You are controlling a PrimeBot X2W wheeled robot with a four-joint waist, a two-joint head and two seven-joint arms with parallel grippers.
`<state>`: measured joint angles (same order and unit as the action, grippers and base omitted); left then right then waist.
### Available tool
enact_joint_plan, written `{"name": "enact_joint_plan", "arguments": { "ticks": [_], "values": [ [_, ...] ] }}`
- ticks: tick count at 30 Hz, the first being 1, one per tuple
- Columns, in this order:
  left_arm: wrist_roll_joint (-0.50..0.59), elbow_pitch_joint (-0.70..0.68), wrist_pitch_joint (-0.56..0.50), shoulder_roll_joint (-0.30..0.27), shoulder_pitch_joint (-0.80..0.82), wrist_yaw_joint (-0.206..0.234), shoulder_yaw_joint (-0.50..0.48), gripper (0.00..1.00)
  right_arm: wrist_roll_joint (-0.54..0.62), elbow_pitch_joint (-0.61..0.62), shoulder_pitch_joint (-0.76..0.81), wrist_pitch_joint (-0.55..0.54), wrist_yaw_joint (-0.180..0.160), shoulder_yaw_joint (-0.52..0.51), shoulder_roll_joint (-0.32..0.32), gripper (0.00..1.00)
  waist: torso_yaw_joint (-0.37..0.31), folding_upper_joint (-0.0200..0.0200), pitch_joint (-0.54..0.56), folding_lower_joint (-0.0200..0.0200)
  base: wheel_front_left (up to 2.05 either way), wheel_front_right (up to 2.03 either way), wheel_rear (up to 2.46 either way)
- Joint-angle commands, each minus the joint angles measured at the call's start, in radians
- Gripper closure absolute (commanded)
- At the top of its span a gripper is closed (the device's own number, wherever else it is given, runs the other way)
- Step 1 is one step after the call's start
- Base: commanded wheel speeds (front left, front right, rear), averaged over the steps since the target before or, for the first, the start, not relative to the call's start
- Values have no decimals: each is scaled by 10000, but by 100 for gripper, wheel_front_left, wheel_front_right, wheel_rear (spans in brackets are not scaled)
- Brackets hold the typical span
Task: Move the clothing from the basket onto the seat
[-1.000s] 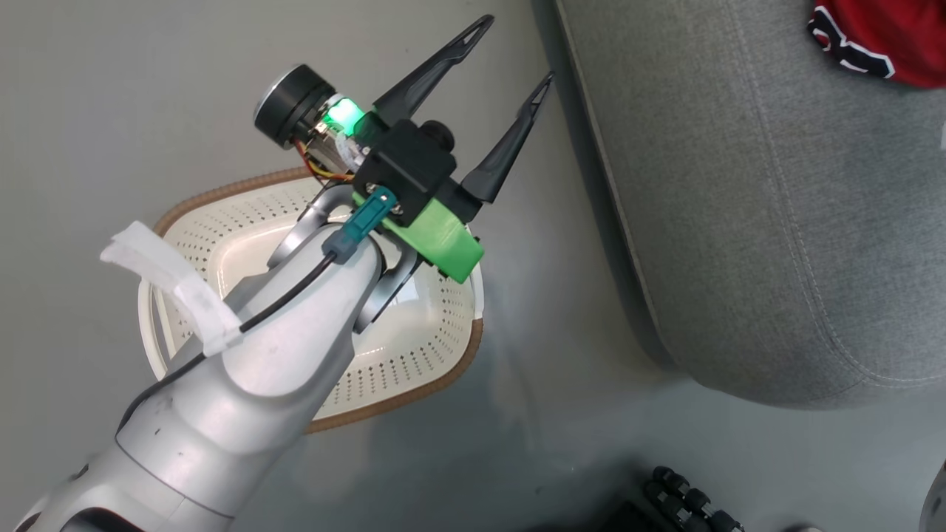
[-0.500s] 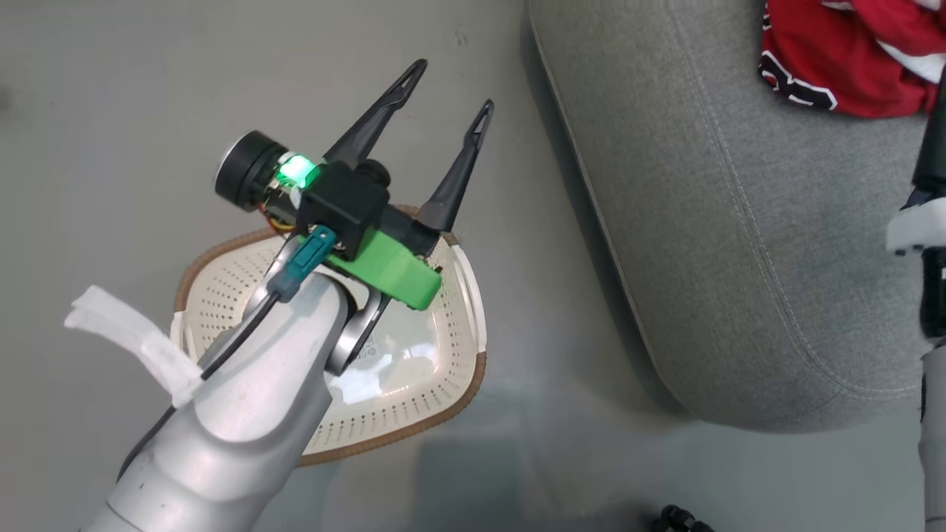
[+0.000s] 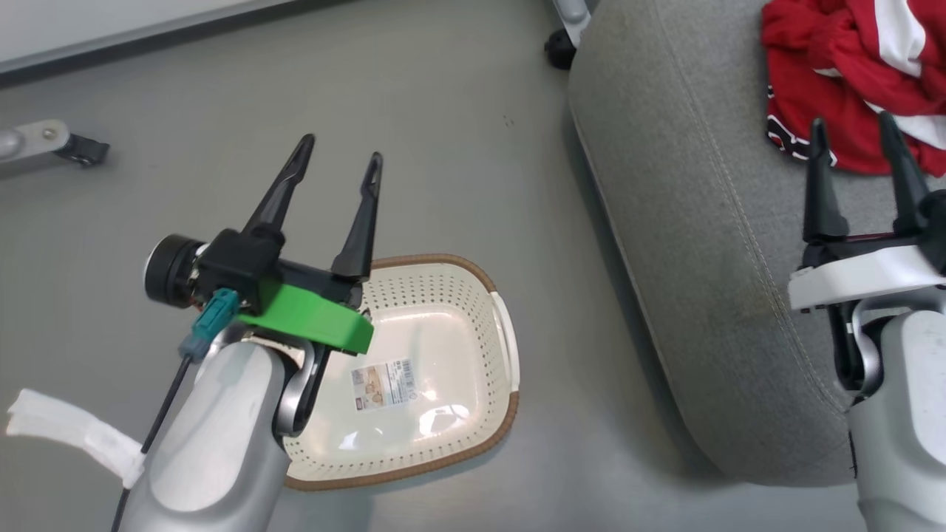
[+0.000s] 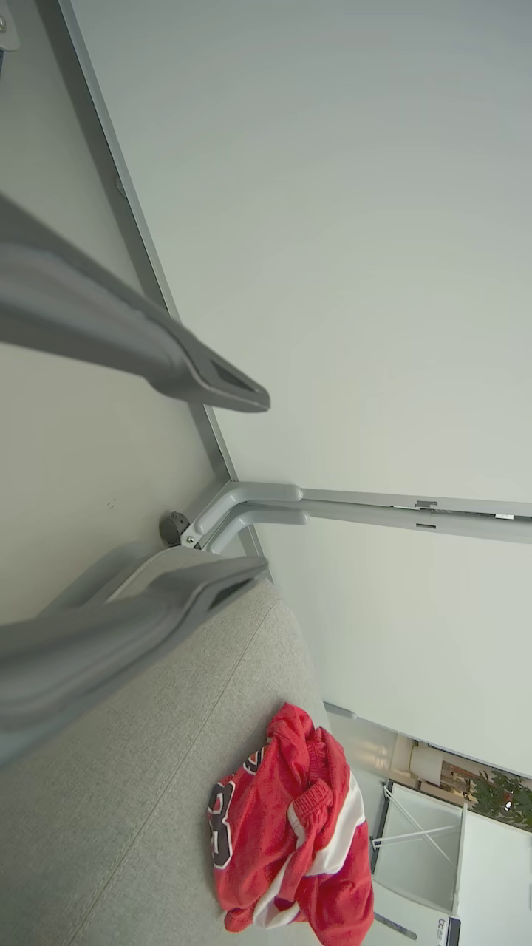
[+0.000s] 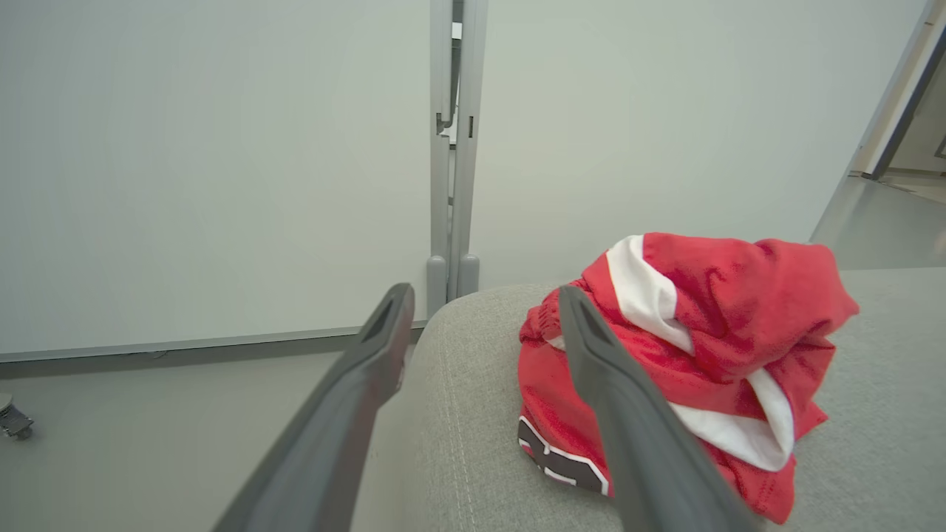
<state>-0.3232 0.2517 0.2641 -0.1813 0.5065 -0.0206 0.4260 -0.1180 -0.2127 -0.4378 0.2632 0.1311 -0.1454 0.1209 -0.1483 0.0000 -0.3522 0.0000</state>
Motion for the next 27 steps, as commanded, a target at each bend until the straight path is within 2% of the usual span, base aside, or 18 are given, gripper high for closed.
{"name": "enact_joint_plan", "arguments": {
  "ticks": [1,15,27],
  "values": [
    [19,-77,0,70,-319,-14,-279,0,-51,82,157,22,-7,225,-16,0,494,0,517,0,0,0,0],
    [581,-469,1,667,-1786,-310,-2732,0,181,604,577,22,-7,1301,-493,0,1362,0,1413,0,0,0,0],
    [1100,-633,1,1145,-2851,-598,-3640,0,132,1094,1867,22,-7,1439,-681,0,1562,0,2009,0,0,0,0]
  ]
}}
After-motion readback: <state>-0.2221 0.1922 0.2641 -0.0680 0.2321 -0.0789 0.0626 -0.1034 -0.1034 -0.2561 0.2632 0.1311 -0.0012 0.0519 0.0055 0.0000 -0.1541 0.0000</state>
